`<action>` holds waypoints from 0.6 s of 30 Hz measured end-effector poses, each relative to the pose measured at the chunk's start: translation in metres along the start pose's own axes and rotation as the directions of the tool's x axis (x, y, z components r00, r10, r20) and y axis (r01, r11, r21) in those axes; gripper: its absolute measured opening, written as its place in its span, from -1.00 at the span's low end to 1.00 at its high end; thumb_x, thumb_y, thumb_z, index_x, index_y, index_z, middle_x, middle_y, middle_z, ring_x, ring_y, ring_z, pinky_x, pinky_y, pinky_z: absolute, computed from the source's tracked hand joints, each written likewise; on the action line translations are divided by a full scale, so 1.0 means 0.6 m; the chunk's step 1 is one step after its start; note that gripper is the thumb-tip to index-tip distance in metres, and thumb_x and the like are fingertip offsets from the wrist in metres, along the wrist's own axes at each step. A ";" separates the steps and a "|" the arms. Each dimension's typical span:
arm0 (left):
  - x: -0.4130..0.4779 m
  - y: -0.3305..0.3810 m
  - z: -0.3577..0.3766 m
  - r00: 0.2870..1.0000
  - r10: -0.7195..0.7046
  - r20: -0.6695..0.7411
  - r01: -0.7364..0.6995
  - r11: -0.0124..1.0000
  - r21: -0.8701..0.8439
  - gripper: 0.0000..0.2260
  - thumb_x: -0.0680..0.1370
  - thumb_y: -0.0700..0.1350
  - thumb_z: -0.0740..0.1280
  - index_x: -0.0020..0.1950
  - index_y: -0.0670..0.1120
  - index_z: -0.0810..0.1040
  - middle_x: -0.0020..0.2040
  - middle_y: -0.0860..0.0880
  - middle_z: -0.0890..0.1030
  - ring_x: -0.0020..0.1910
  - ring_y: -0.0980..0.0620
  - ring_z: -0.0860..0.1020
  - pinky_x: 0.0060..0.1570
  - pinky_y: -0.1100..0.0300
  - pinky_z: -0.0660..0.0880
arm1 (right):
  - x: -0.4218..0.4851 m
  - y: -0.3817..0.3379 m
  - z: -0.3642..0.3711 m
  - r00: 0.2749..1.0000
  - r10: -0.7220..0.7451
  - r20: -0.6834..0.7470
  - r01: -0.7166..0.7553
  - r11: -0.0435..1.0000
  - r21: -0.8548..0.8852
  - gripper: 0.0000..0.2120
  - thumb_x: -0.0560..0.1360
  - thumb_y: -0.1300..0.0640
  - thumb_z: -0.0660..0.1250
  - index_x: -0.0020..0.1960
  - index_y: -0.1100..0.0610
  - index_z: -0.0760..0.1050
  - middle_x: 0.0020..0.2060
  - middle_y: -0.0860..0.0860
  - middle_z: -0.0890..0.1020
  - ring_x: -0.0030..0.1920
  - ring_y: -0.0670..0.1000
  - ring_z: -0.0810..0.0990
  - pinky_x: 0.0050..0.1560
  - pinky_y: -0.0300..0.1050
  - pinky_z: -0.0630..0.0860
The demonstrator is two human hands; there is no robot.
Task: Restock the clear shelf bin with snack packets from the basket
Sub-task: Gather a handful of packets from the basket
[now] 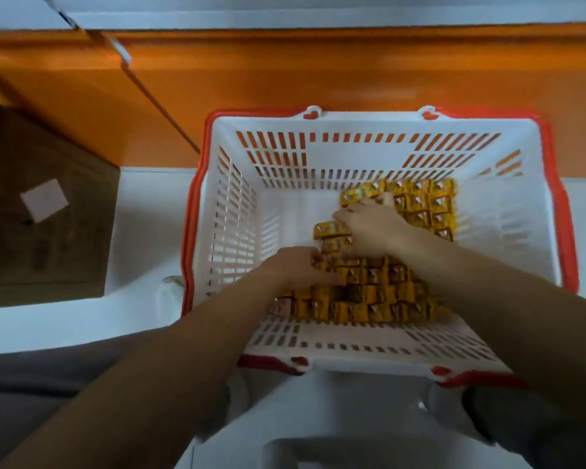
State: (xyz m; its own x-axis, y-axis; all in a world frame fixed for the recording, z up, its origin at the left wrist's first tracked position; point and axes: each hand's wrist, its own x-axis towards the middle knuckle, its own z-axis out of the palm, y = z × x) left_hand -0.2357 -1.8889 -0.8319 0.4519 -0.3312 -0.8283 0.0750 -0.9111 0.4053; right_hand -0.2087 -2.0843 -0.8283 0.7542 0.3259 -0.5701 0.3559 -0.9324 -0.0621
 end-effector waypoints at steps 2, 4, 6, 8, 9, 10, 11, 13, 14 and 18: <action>0.003 0.010 0.011 0.999 0.024 -0.030 -0.023 0.999 0.030 -0.18 0.26 0.56 0.38 0.39 0.11 0.49 0.33 0.00 0.57 0.20 -0.02 0.52 -0.03 0.12 0.41 | 0.004 -0.002 -0.007 1.000 0.017 0.012 -0.017 1.000 -0.017 -0.26 0.34 -0.45 0.30 0.37 -0.06 0.39 0.29 0.05 0.48 0.33 0.15 0.38 0.23 0.23 0.17; 0.005 0.012 0.019 0.995 0.060 -0.075 -0.056 0.997 0.054 -0.20 0.27 0.53 0.41 0.37 0.09 0.50 0.29 0.00 0.59 0.18 -0.02 0.54 -0.07 0.12 0.40 | 0.004 -0.002 -0.016 0.999 0.020 0.041 -0.020 1.000 -0.003 -0.29 0.33 -0.44 0.34 0.31 -0.03 0.42 0.24 0.08 0.48 0.29 0.18 0.41 0.26 0.23 0.24; 0.005 0.008 0.018 0.993 0.077 -0.088 -0.072 0.996 0.059 -0.26 0.32 0.45 0.45 0.36 0.05 0.50 0.26 0.00 0.58 0.19 -0.03 0.54 -0.06 0.13 0.40 | 0.001 -0.002 -0.025 0.999 -0.005 0.046 0.005 1.000 0.015 -0.32 0.36 -0.40 0.36 0.32 0.00 0.41 0.19 0.10 0.50 0.21 0.20 0.49 0.22 0.16 0.43; 0.005 0.001 0.008 0.992 0.080 -0.098 -0.080 0.997 -0.003 -0.40 0.39 0.34 0.49 0.32 0.05 0.54 0.17 0.02 0.56 0.11 0.02 0.51 -0.11 0.18 0.39 | -0.001 -0.003 -0.031 0.999 -0.037 0.027 0.036 0.999 0.035 -0.38 0.40 -0.30 0.40 0.31 0.03 0.39 0.13 0.09 0.53 0.09 0.18 0.56 0.04 0.09 0.57; 0.004 -0.003 0.001 0.990 0.081 -0.112 -0.089 0.994 -0.063 -0.48 0.42 0.27 0.50 0.29 0.06 0.55 0.13 0.05 0.54 0.08 0.04 0.50 -0.14 0.20 0.39 | -0.002 -0.004 -0.033 0.999 -0.048 0.019 0.047 0.998 0.053 -0.41 0.41 -0.25 0.43 0.31 0.03 0.39 0.11 0.08 0.56 0.06 0.18 0.58 -0.03 0.05 0.58; 0.004 -0.008 -0.005 0.988 0.086 -0.129 -0.103 0.986 -0.134 -0.56 0.46 0.20 0.50 0.27 0.07 0.56 0.10 0.06 0.54 0.05 0.04 0.51 -0.15 0.21 0.41 | -0.003 -0.006 -0.035 0.999 -0.052 0.017 0.050 0.996 0.073 -0.42 0.41 -0.21 0.45 0.30 0.04 0.38 0.09 0.08 0.58 0.04 0.17 0.59 -0.08 0.02 0.56; 0.003 -0.012 -0.009 0.984 0.093 -0.151 -0.124 0.970 -0.211 -0.64 0.49 0.13 0.49 0.24 0.08 0.56 0.09 0.04 0.56 0.02 0.02 0.55 -0.15 0.20 0.46 | -0.004 -0.007 -0.036 0.999 -0.049 0.022 0.046 0.995 0.094 -0.43 0.41 -0.17 0.47 0.29 0.05 0.37 0.08 0.08 0.59 0.04 0.17 0.59 -0.10 0.00 0.54; 0.000 -0.015 -0.017 0.971 0.101 -0.217 -0.170 0.928 -0.332 -0.82 0.57 0.00 0.41 0.17 0.10 0.58 0.04 -0.06 0.60 -0.11 -0.05 0.59 -0.18 0.13 0.53 | -0.004 -0.011 -0.040 0.999 -0.032 0.045 0.026 0.992 0.124 -0.43 0.42 -0.13 0.48 0.29 0.08 0.36 0.07 0.08 0.59 0.03 0.17 0.59 -0.09 0.02 0.55; -0.002 -0.014 -0.019 0.962 0.102 -0.252 -0.192 0.911 -0.366 -0.87 0.60 -0.06 0.36 0.13 0.10 0.59 0.03 -0.10 0.61 -0.13 -0.10 0.60 -0.18 0.09 0.54 | -0.004 -0.012 -0.042 0.998 -0.019 0.055 0.011 0.991 0.137 -0.44 0.42 -0.12 0.48 0.28 0.09 0.36 0.07 0.09 0.58 0.02 0.17 0.58 -0.09 0.02 0.55; -0.002 -0.014 -0.024 0.955 0.084 -0.285 -0.194 0.903 -0.382 -0.89 0.62 -0.08 0.36 -0.01 0.13 0.63 0.17 0.03 0.61 0.08 -0.03 0.61 0.12 -0.02 0.60 | -0.013 -0.016 -0.044 0.999 0.019 0.026 -0.023 0.988 0.151 -0.46 0.44 -0.10 0.45 0.29 0.09 0.35 0.07 0.08 0.58 0.00 0.15 0.57 -0.17 -0.03 0.49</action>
State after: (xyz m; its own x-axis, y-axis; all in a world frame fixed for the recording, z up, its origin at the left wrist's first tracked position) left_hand -0.2240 -1.8772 -0.8289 0.6914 -0.3231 -0.6462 0.3199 -0.6650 0.6748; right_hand -0.2033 -2.0739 -0.8019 0.7462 0.3037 -0.5925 0.2513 -0.9526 -0.1718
